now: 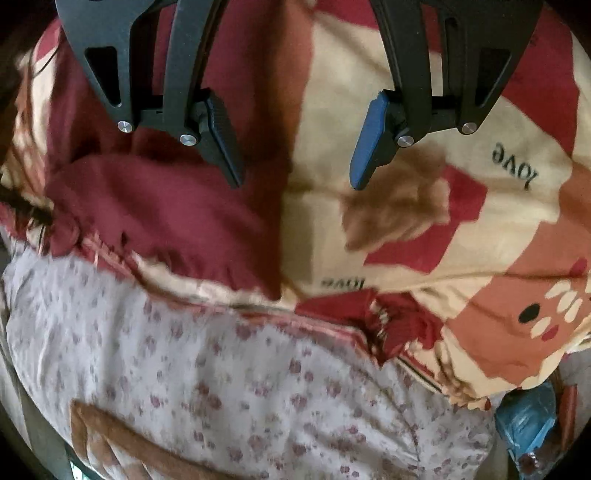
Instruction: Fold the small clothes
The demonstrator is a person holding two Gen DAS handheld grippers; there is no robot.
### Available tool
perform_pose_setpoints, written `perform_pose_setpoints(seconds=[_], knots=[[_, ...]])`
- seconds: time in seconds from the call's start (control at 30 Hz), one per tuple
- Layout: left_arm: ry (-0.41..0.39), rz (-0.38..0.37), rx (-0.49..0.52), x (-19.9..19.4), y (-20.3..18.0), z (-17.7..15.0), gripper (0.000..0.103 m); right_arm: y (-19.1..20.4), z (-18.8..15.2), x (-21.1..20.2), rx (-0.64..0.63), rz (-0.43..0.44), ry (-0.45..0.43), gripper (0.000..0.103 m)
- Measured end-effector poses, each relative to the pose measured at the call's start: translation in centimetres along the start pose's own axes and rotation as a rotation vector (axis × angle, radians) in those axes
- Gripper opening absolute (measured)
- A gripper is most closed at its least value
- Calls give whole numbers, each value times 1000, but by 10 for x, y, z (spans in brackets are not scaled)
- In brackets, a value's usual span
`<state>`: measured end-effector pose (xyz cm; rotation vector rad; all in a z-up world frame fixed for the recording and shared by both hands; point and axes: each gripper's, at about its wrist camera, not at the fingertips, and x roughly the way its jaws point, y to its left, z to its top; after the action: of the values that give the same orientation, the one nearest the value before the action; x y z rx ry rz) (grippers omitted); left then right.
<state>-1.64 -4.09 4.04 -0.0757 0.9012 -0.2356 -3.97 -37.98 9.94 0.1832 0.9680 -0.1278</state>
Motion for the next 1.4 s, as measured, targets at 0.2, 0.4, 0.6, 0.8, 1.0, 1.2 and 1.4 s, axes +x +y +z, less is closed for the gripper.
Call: perform_pose_setpoints(seconds=[0.2, 0.4, 0.6, 0.8, 1.0, 1.2, 1.4], knots=[[88, 119, 18, 46, -14, 10, 59, 102, 6, 43, -113, 278, 89, 48], [62, 115, -40, 57, 12, 0, 72, 197, 6, 131, -325, 251, 225, 48], [68, 72, -45, 60, 20, 2, 73, 191, 28, 117, -330, 214, 81, 51], [70, 58, -39, 61, 21, 2, 73, 202, 27, 151, -443, 237, 206, 45], [61, 68, -43, 63, 21, 1, 75, 191, 36, 168, -326, 142, 177, 9], [36, 66, -43, 58, 21, 1, 75, 140, 24, 97, -259, 141, 147, 14], [-41, 57, -22, 36, 3, 1, 75, 83, -28, 73, -172, 15, 169, 59]])
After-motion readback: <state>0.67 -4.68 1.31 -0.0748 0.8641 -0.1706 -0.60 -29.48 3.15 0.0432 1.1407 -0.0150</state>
